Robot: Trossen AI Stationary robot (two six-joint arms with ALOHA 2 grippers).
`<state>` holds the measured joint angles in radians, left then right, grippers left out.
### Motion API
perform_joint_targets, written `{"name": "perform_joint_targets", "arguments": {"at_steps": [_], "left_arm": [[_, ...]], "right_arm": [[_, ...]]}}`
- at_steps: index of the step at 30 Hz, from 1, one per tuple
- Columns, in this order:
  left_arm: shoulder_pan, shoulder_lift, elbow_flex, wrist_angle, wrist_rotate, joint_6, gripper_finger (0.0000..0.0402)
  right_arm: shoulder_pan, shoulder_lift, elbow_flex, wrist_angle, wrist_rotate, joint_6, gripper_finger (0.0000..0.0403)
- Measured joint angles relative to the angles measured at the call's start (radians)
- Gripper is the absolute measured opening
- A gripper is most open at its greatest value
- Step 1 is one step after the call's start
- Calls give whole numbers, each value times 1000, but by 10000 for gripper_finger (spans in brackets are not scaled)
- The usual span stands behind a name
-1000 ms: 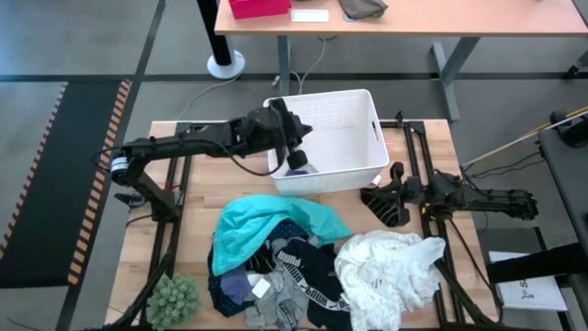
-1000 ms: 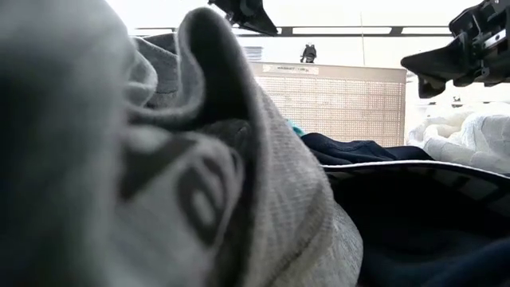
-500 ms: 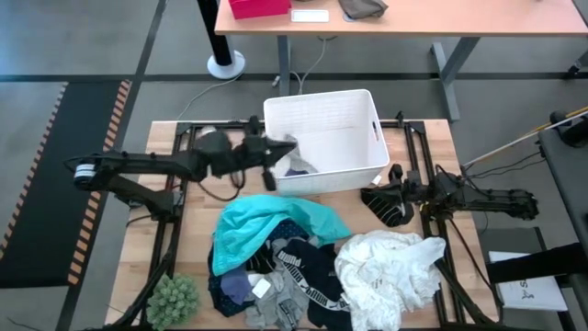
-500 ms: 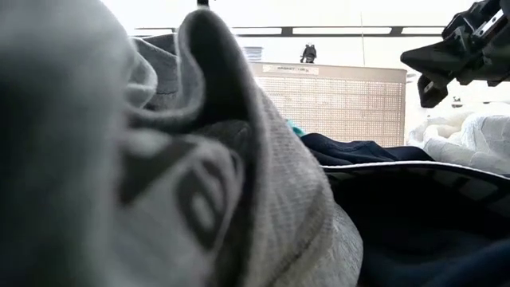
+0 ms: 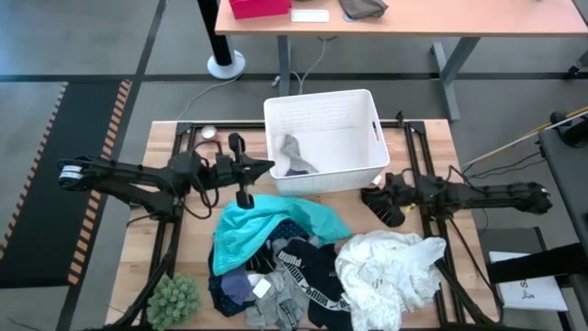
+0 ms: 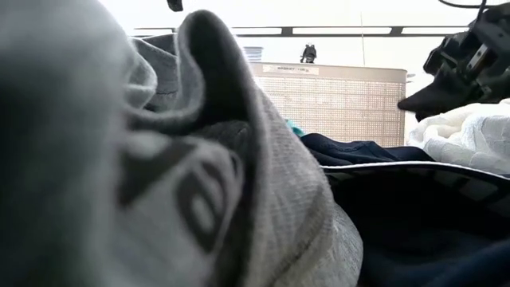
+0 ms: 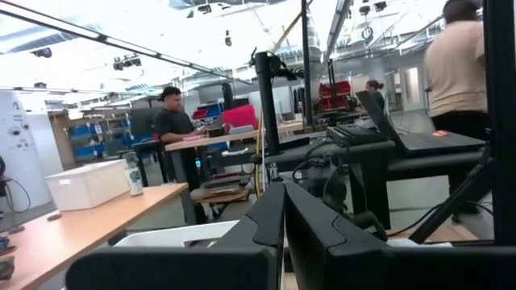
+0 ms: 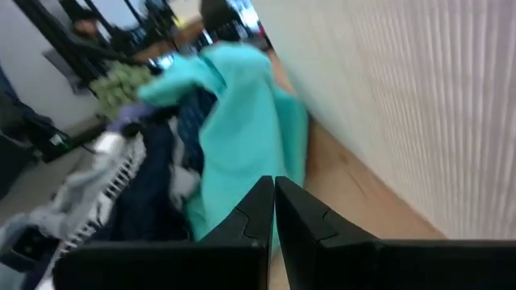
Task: Sort clothes
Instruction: Put the black sock in the bin
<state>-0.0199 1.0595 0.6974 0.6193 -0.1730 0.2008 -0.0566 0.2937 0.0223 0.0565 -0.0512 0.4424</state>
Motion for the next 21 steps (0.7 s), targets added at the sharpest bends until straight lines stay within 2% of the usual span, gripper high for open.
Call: {"name": "perform_joint_targets", "arguments": {"at_steps": [7, 14, 17, 21], "left_arm": [[0, 12, 9, 0, 0, 0, 0], [0, 14, 9, -1, 0, 0, 0], [0, 14, 9, -2, 0, 0, 0], [0, 14, 10, -9, 0, 0, 0]], "right_arm": [[0, 167, 0, 1, 25, 66, 0], [11, 281, 42, -29, 19, 123, 1], [26, 321, 114, -130, 17, 126, 12], [45, 389, 249, -344, 54, 142, 48]]}}
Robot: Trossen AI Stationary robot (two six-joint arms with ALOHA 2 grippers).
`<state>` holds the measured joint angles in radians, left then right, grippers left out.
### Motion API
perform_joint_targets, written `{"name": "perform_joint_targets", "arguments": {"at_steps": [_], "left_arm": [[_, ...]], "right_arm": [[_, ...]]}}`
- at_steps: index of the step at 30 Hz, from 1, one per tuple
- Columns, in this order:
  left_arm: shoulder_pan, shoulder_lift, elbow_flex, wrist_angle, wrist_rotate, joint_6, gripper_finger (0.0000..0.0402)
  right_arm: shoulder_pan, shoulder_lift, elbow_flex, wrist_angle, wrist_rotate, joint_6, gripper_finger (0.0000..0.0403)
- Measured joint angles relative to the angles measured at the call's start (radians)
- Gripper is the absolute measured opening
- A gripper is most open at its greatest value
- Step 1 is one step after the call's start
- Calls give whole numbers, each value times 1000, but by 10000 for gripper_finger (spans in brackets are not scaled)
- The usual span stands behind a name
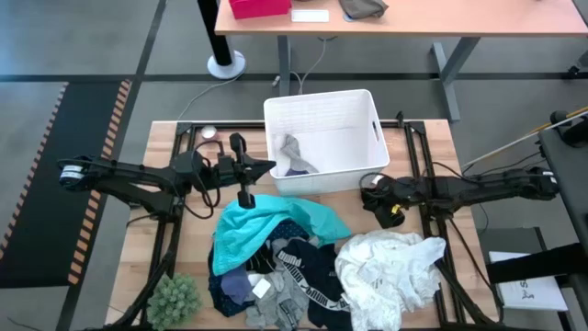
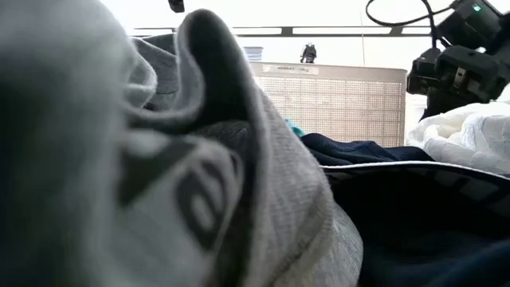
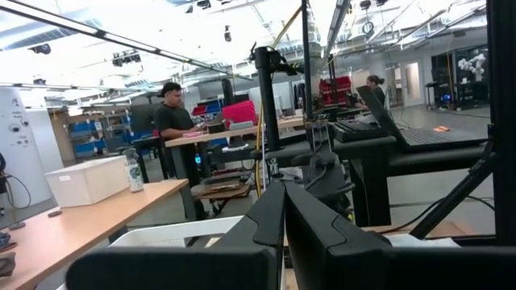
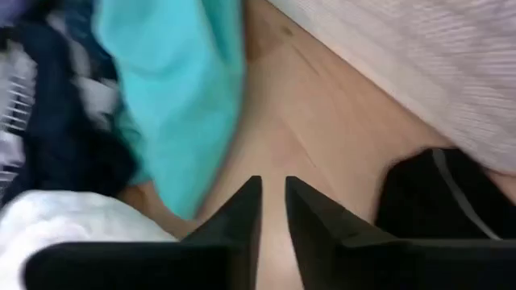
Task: Sort clothes
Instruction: Put the black sock in the bin
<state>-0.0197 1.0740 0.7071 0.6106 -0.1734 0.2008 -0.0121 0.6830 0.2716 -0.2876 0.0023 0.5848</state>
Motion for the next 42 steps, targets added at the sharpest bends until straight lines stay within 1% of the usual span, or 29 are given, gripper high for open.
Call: {"name": "perform_joint_targets", "arguments": {"at_steps": [3, 6, 10, 15, 19, 22, 24, 29, 31, 34, 37, 41, 42], "left_arm": [[0, 1, 0, 0, 0, 0, 0], [0, 2, 0, 0, 0, 0, 0], [0, 2, -1, -8, 0, 0, 0], [0, 2, -1, -8, 0, 0, 0], [0, 2, -2, -12, 0, 0, 0], [0, 2, -2, -16, 0, 0, 0], [0, 2, -2, -16, 0, 0, 0], [0, 2, -3, -17, 0, -4, 0], [0, 2, -3, -20, 0, -7, 0], [0, 2, -3, -21, 0, -8, 0], [0, 2, -3, -21, -1, -8, 0], [0, 2, -3, -23, -1, -11, 0], [0, 2, -3, -23, 0, -11, 0]], "right_arm": [[13, 69, 101, -160, 53, 0, 80], [22, 151, 174, -246, 94, -1, 112], [23, 270, 215, -255, 103, -23, 146], [23, 422, 218, -260, 107, -23, 175], [23, 524, 218, -256, 182, -1, 195], [23, 581, 223, -253, 247, 0, 213], [25, 604, 228, -247, 273, 0, 227], [24, 638, 230, -230, 287, 13, 247], [23, 638, 229, -226, 272, 33, 242], [22, 634, 228, -219, 243, 40, 205], [23, 633, 227, -216, 219, 28, 138], [24, 633, 227, -209, 197, -12, 28], [29, 633, 226, -206, 200, -26, 15]]}}
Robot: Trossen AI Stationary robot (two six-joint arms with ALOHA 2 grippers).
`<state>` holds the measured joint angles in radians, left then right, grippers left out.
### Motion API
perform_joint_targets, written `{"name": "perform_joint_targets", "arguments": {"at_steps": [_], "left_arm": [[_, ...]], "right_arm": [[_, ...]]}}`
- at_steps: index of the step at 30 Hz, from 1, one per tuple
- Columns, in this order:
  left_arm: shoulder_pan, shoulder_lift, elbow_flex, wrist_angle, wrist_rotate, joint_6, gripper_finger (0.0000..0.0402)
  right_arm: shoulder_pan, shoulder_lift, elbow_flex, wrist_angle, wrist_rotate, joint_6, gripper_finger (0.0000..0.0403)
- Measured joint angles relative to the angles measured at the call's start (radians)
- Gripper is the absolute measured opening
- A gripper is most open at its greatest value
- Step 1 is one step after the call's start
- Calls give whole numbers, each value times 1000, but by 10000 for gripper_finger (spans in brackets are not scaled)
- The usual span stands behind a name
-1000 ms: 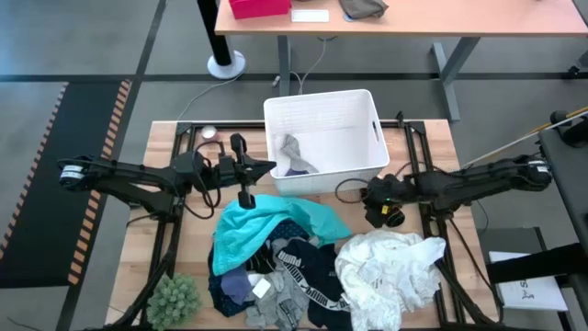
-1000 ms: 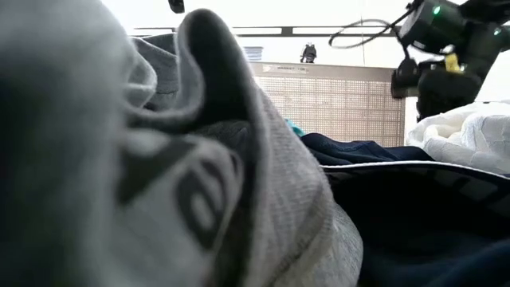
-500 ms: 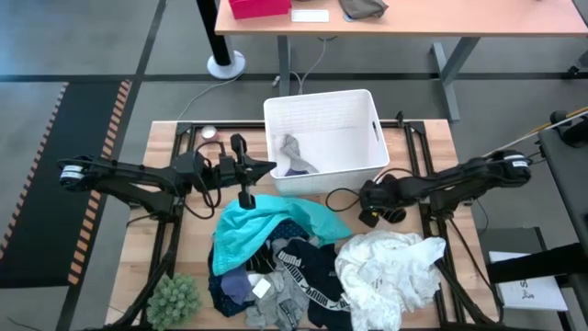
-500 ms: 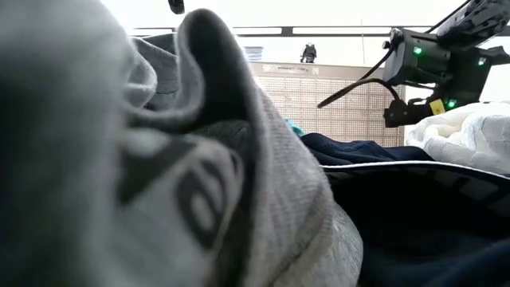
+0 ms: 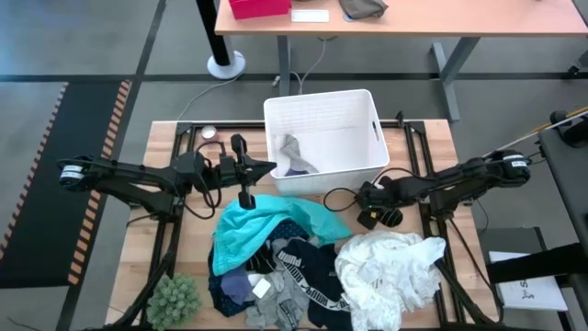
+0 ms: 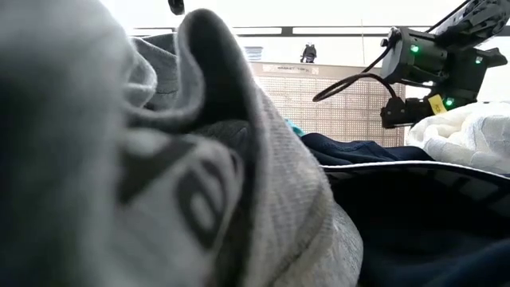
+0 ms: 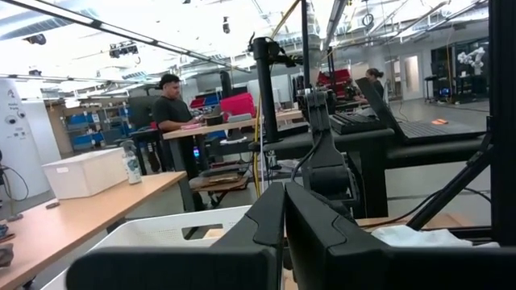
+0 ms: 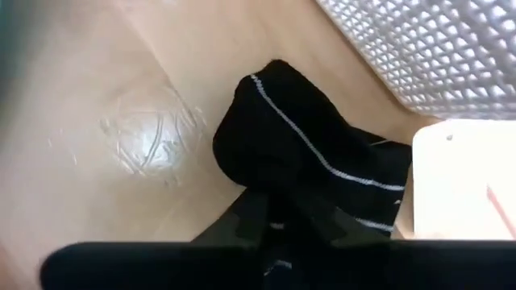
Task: Sort clothes
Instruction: Put the black sock in the bin
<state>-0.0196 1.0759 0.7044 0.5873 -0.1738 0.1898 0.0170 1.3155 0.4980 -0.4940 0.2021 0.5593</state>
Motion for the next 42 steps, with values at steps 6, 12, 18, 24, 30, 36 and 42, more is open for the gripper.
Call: {"name": "perform_joint_targets", "arguments": {"at_steps": [6, 12, 18, 24, 30, 36, 42], "left_arm": [[0, 0, 0, -2, 0, 0, 0], [0, 0, 0, -6, 0, 0, 0], [0, 0, 0, -12, 0, 0, 0], [0, 0, 0, -12, 0, 0, 0], [0, 0, 0, -12, 0, 0, 0], [0, 0, 0, -12, 0, 0, 0], [0, 0, 0, -12, 0, 0, 0]], "right_arm": [[52, -11, 45, -10, -43, -51, 6], [98, -37, 123, 2, -61, -108, 2], [150, -41, 194, 12, -44, -136, 1], [210, -43, 276, 76, -39, -197, 1], [252, -44, 390, 91, 44, -267, 0], [263, -44, 532, 92, 122, -371, 0], [257, -45, 670, 88, 285, -502, 0]]}}
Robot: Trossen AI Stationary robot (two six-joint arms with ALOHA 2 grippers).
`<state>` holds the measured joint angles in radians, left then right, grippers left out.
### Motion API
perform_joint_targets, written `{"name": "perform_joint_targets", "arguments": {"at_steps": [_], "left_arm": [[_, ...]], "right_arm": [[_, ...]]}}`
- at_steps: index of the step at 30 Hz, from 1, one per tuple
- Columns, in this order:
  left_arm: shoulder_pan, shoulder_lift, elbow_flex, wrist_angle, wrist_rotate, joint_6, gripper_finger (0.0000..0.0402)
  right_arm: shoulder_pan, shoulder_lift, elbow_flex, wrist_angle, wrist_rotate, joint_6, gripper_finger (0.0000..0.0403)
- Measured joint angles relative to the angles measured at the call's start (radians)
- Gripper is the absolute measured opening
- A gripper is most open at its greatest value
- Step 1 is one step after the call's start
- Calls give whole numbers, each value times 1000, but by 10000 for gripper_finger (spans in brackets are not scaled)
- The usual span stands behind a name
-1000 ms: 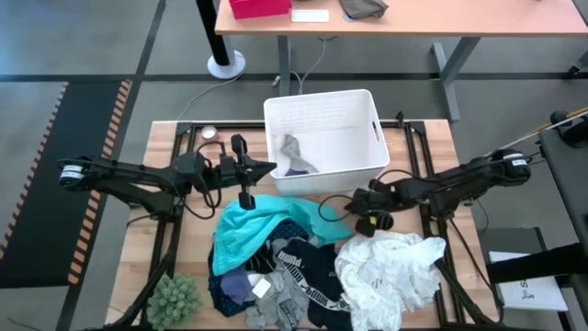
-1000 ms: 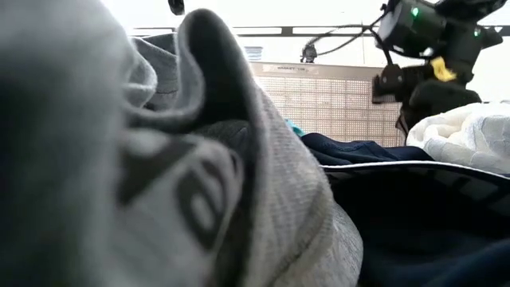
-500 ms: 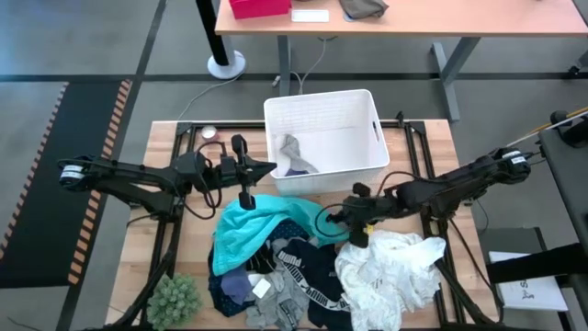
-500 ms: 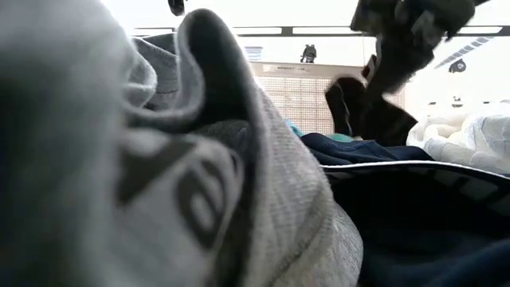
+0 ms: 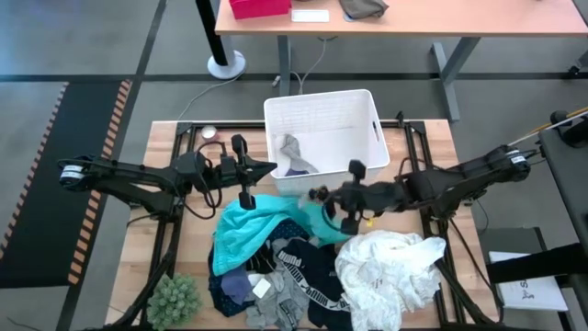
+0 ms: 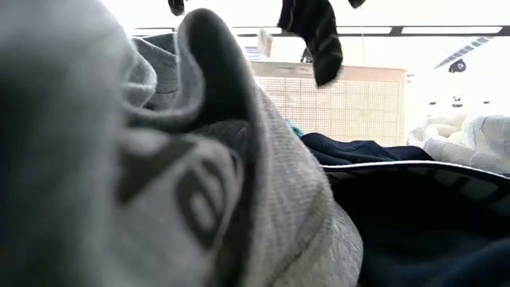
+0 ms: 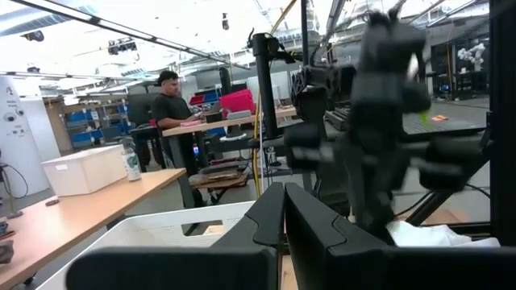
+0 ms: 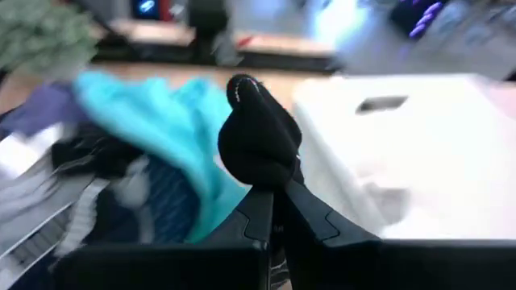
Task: Sort clothes
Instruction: Put the black sock in the bin, then put the underwear in the bin
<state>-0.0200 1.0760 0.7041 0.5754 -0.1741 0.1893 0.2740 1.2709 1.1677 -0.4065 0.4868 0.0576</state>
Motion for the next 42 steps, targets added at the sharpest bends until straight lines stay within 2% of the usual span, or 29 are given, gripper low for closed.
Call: {"name": "perform_joint_targets", "arguments": {"at_steps": [8, 14, 17, 22, 25, 29, 34, 42], "left_arm": [[0, 0, 0, 0, 0, 0, 0], [0, 0, 0, 0, 0, 0, 0], [0, 0, 0, 0, 0, 0, 0], [0, 0, 0, -1, 0, 0, 0], [0, 0, 0, -1, 0, 0, 0], [0, 0, 0, -9, 0, 0, 0], [0, 0, 0, -17, 0, 0, 0], [0, 0, 0, -16, -1, 0, 0]], "right_arm": [[-62, -1, 96, 58, 302, -117, 0], [-221, -1, 100, 67, 309, -132, 0], [-331, -1, 99, 4, 259, -62, 0], [-523, 14, 99, -91, 4, 120, 0], [-580, 43, 95, -125, -62, 187, 9], [-594, 90, 94, -160, -76, 180, 50], [-593, 128, 94, -166, -91, 177, 129], [-593, 111, 94, -166, -105, 177, 242]]}}
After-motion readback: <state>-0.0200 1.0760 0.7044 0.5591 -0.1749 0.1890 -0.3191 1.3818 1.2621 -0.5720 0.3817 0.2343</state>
